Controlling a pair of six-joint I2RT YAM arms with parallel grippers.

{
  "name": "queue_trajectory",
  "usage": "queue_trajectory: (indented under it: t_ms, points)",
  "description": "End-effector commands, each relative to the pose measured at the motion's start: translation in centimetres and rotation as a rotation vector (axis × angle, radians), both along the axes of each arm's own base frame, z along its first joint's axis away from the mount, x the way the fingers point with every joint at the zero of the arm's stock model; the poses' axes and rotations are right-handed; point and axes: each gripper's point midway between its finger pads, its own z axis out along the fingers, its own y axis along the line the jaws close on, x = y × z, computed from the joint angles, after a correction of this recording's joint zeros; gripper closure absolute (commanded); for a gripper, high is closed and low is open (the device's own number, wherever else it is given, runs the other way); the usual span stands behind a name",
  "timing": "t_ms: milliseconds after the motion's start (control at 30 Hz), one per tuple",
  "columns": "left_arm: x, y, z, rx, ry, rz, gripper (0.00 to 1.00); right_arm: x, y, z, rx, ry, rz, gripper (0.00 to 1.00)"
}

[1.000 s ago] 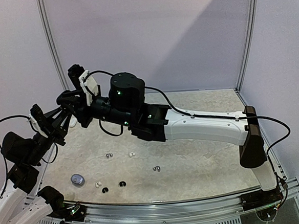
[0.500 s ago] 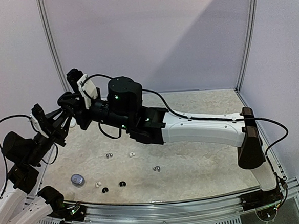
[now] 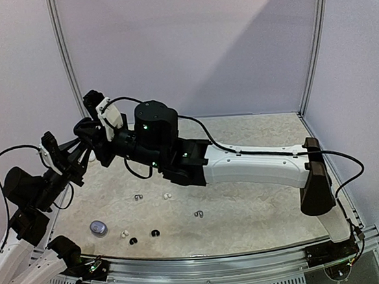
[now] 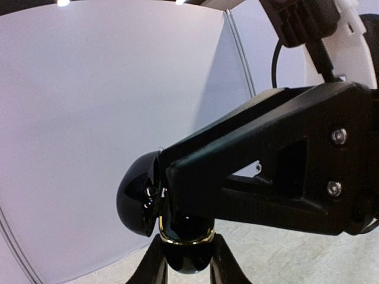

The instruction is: Insert the wireless bluetooth earbuds into the charging case

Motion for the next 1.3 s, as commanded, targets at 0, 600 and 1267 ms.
queue_trajectory:
  t_ms: [0, 600, 1267]
  points:
    - [-1.18, 0.20, 2.21, -0.043, -0.059, -0.017, 1.00, 2.12, 1.07, -5.68, -0.120, 0.044, -0.062, 0.80]
    - [-1.01, 0.09, 1.69, -0.126, 0.083, -0.063, 1.00, 2.11, 1.34, -6.07, -0.137, 0.048, -0.055, 0.75]
    - [-0.88, 0.17, 1.60, -0.139, 0.109, -0.061, 1.00, 2.00, 1.50, -6.16, -0.149, 0.038, -0.050, 0.66]
